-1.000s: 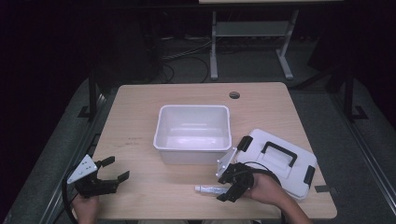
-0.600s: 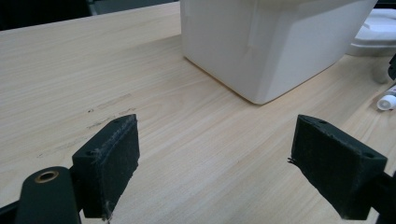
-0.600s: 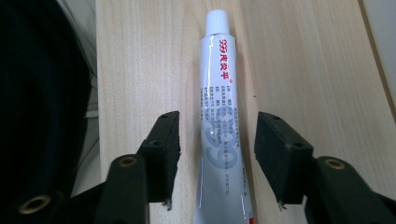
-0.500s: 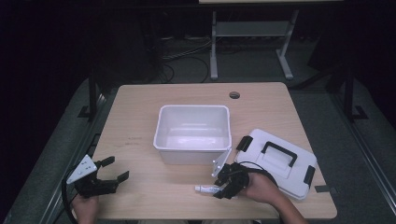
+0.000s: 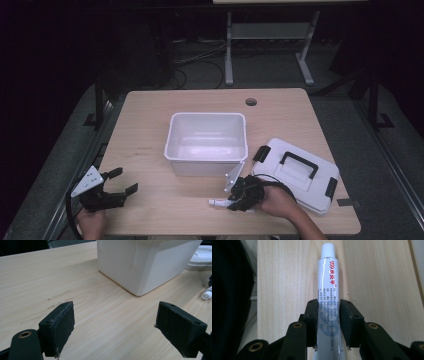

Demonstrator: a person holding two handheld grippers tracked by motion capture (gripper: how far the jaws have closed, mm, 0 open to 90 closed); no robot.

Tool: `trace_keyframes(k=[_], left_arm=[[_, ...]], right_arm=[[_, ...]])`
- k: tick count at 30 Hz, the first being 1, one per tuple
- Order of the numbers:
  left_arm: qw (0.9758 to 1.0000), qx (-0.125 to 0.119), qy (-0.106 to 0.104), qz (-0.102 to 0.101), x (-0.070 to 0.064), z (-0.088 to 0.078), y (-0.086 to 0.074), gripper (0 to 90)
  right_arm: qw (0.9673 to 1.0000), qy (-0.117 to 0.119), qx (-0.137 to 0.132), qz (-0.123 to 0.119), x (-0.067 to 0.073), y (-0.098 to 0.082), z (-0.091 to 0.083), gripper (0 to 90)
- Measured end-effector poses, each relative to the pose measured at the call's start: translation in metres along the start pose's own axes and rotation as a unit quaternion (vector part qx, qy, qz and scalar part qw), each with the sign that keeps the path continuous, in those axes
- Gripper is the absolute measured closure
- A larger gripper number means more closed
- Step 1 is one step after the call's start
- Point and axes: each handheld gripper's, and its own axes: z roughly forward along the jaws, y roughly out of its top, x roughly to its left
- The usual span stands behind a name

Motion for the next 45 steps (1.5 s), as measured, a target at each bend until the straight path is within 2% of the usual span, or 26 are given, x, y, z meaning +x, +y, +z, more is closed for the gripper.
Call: trace_keyframes(k=[8,17,22,30,32,33,34,37,45], left_arm=[[1.0,-0.001,0.0,0.001,0.0,0.0,0.0,14.7],[1.0,-0.001,0.001,0.001,0.0,0.0,0.0,14.7],[1.0,-0.002,0.001,0.001,0.0,-0.001,0.0,14.7],[1.0,-0.002,0.001,0.001,0.0,0.0,0.0,14.7],[1.0,-0.001,0.001,0.001,0.0,0.0,0.0,14.7],[1.0,0.0,0.001,0.002,0.0,0.0,0.0,14.7],[1.0,0.0,0.002,0.003,0.0,0.0,0.0,14.7],[1.0,-0.001,0.001,0.002,0.0,-0.001,0.0,14.7],[1.0,-0.002,0.001,0.001,0.0,0.0,0.0,14.7]], right_arm=[[1.0,-0.004,-0.002,-0.005,0.0,0.0,-0.001,69.8],[0.9999,0.009,-0.007,-0.004,-0.002,-0.001,-0.002,70.3],[0.9997,0.018,-0.018,0.0,-0.003,-0.002,-0.005,70.4],[0.9995,0.018,-0.026,-0.005,-0.002,-0.001,-0.011,70.6],[0.9995,0.018,-0.025,-0.008,-0.003,-0.001,-0.012,70.7],[0.9996,0.01,-0.025,-0.01,-0.002,-0.001,-0.012,70.7],[0.9996,0.016,-0.022,-0.007,-0.002,0.0,-0.012,70.7],[0.9998,0.008,-0.012,-0.011,-0.002,0.0,-0.009,70.7],[0.9998,0.01,-0.001,-0.019,0.0,0.001,-0.003,69.8]])
